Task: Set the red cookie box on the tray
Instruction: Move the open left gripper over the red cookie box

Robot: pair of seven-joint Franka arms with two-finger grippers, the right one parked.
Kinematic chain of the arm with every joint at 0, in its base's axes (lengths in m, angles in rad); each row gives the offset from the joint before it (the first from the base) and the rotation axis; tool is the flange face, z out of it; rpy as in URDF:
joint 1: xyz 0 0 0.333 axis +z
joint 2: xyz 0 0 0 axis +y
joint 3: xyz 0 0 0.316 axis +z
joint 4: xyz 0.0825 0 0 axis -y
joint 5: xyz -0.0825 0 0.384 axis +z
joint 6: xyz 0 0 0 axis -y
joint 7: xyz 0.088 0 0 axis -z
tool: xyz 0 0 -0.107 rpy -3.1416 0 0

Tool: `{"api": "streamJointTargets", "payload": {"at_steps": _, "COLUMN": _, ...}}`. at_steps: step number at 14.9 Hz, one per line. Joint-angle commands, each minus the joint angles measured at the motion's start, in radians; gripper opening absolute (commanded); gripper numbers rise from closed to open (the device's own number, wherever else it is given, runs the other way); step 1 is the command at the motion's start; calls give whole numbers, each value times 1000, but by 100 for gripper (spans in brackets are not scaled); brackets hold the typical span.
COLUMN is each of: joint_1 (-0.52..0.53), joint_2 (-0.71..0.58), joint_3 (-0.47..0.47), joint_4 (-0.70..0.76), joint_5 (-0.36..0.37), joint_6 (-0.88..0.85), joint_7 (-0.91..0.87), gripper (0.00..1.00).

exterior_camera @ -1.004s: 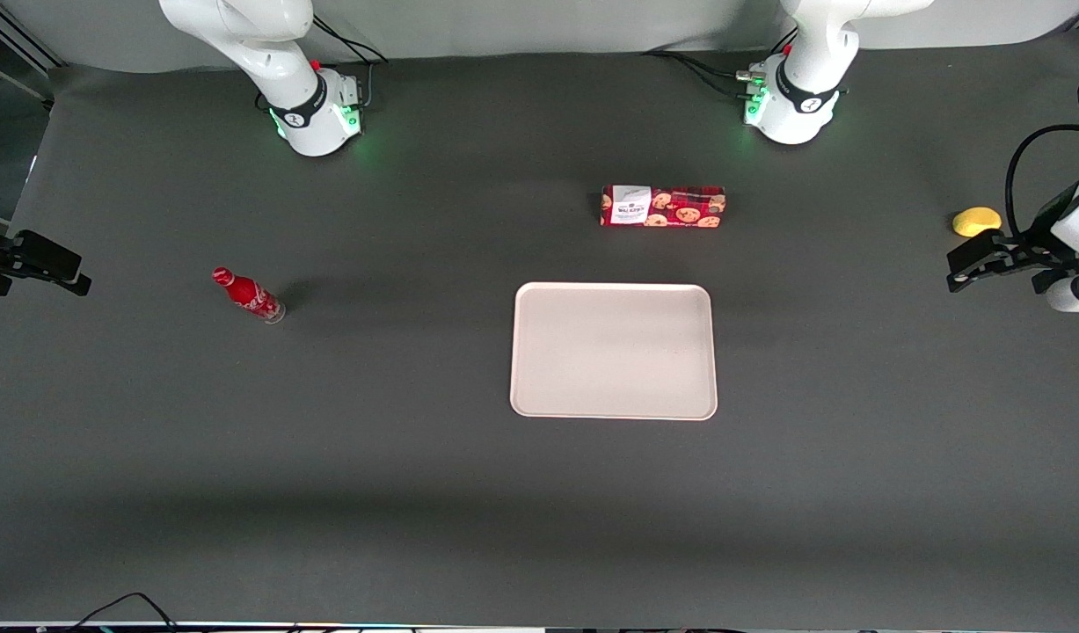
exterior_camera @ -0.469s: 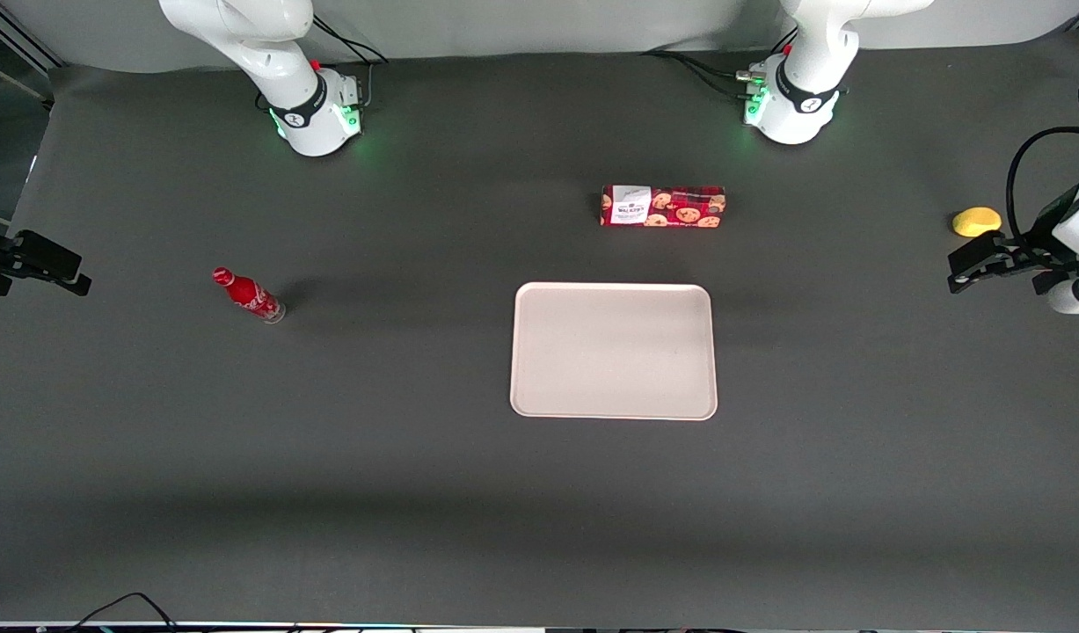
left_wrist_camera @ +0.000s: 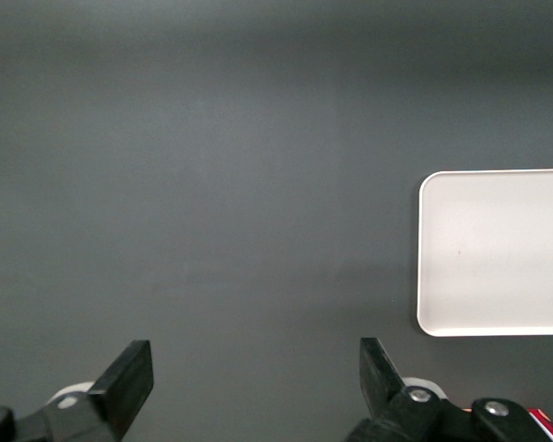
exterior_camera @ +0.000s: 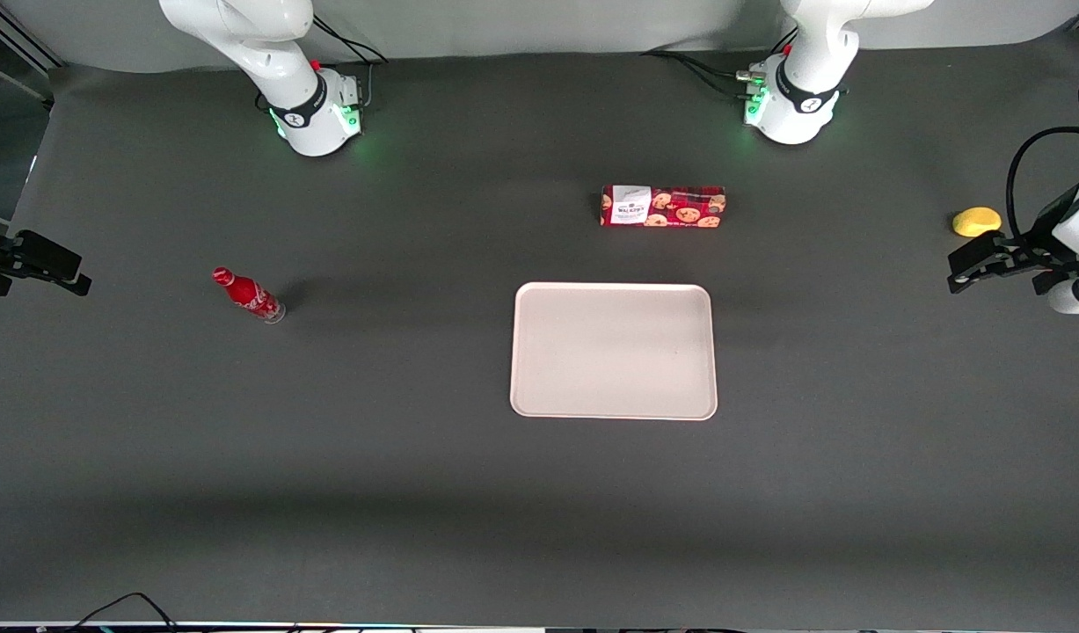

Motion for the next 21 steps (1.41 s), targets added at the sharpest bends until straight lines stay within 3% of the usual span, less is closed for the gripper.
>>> {"api": "streamJointTargets", "payload": {"at_steps": 1, "joint_1": -7, "joint_2": 8, "joint_3": 4, "joint_4": 25, "joint_5": 7, "joint_6": -26, "joint_7": 11, "gripper": 100}}
{"api": "streamJointTargets", "payload": {"at_steps": 7, "joint_1": -15, "joint_2": 3, "joint_3": -26, "joint_4": 27, "joint_5": 4, "joint_6": -67, "joint_7": 18, "gripper": 100}}
{"api": "streamJointTargets", "payload": {"at_steps": 14, "joint_1": -16, "joint_2": 8, "joint_3": -240, "joint_4": 19, "joint_5": -3, "joint_6": -138, "joint_7": 18, "gripper": 100}}
{"api": "streamJointTargets", "payload": {"at_steps": 17, "joint_1": -18, "joint_2": 16, "joint_3": -350, "joint_4": 9, "joint_5": 0, "joint_6": -233, "joint_7": 102, "gripper": 100}}
{"api": "streamJointTargets", "payload": {"at_steps": 21, "joint_1": -18, "joint_2": -12, "joint_3": -438, "joint_4": -79, "joint_5": -2, "joint_6": -230, "joint_7": 170, "gripper": 100}}
